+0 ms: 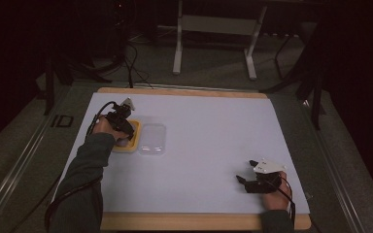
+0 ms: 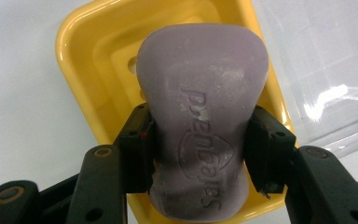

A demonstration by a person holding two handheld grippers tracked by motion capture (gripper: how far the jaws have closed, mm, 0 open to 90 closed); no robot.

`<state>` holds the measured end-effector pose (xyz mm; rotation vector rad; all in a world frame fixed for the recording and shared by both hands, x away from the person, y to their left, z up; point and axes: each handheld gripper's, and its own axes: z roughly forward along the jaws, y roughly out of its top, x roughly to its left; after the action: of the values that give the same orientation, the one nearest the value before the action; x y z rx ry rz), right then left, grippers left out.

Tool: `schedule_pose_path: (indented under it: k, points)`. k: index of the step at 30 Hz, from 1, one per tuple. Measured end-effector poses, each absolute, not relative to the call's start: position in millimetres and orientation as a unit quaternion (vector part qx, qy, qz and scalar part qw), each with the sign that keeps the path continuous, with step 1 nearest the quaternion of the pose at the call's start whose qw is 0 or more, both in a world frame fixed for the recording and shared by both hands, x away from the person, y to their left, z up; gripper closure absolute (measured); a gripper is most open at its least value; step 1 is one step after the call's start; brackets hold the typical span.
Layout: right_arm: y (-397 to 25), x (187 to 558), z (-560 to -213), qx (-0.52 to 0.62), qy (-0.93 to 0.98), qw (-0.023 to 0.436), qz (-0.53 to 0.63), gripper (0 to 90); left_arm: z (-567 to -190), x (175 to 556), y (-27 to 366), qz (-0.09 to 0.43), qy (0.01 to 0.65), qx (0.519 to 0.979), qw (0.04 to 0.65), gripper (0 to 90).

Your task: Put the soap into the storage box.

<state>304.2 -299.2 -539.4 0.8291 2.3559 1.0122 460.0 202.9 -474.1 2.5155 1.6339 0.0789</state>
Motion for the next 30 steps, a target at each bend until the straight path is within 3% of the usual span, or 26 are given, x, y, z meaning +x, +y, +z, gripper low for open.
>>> schedule_pose_path:
  k: [16,30]
  points:
    - [-299,304,-540,0.299,0.853,0.223,0.366,21.5,-488,462,207,0.020,0.565,0.821,0.081,48.2]
    - [-299,304,-539,0.299,0.853,0.223,0.365,21.5,-478,456,217,0.026,0.560,0.818,0.124,38.1]
